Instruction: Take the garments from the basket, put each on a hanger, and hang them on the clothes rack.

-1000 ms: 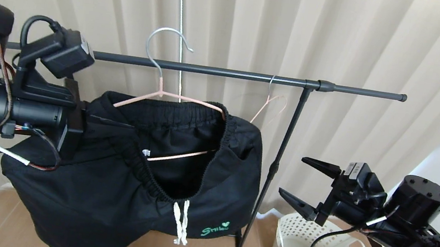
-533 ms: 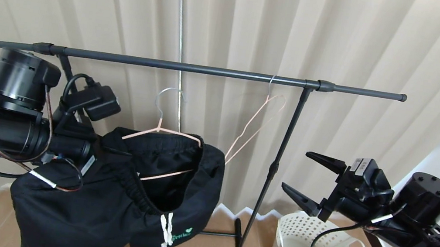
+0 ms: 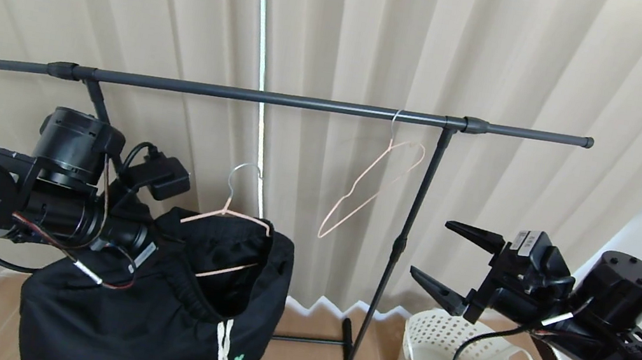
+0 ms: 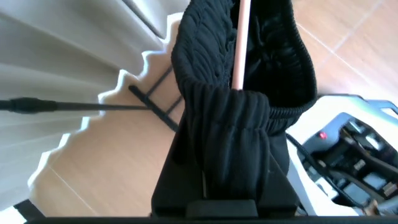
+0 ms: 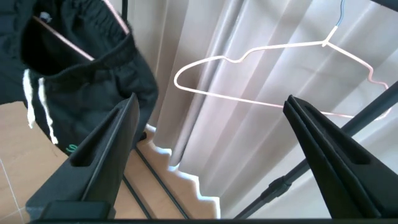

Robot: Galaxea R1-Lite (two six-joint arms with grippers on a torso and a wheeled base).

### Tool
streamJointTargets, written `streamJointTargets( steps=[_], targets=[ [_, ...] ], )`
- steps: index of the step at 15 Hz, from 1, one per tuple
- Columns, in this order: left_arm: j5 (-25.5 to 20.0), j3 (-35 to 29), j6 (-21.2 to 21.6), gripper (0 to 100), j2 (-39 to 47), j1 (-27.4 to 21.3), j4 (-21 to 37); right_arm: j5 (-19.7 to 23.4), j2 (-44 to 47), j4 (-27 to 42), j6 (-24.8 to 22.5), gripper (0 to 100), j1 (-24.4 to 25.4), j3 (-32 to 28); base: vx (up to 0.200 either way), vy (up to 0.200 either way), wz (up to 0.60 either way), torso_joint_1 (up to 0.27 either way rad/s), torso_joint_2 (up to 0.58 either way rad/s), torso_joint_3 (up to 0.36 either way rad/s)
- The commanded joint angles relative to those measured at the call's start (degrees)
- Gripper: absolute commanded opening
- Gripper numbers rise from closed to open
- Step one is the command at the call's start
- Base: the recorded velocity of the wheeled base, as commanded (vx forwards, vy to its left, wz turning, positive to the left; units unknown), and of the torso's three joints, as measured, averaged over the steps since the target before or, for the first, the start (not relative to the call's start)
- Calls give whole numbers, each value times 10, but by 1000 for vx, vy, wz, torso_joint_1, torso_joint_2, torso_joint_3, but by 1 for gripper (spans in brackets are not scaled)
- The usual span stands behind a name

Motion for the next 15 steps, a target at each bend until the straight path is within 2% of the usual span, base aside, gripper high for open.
streamJointTargets(
  steps=[1, 3, 4, 5, 9, 13, 15],
  targets=[
    [-1, -31, -16, 0, 33, 15, -25, 0, -1, 0, 0, 100, 0, -1, 0, 0, 0, 0, 0, 0],
    [-1, -64, -67, 0, 55, 16, -53, 0, -1, 0, 0, 100, 0, -1, 0, 0, 0, 0, 0, 0],
    [-1, -67, -71, 0, 56, 16, -54, 0, -1, 0, 0, 100, 0, -1, 0, 0, 0, 0, 0, 0],
    [2, -102, -94, 0, 77, 16, -60, 0, -1, 0, 0, 100, 0, -1, 0, 0, 0, 0, 0, 0],
    [14, -171, -134, 0, 111, 11, -61, 0, -1, 0, 1, 100, 0, -3, 0, 0, 0, 0, 0, 0],
    [26, -237, -196, 0, 168, 7, -123, 0, -11, 0, 1, 100, 0, -2, 0, 0, 0, 0, 0, 0],
    [39, -271, -221, 0, 200, 5, -125, 0, -11, 0, 0, 100, 0, -1, 0, 0, 0, 0, 0, 0]
  ],
)
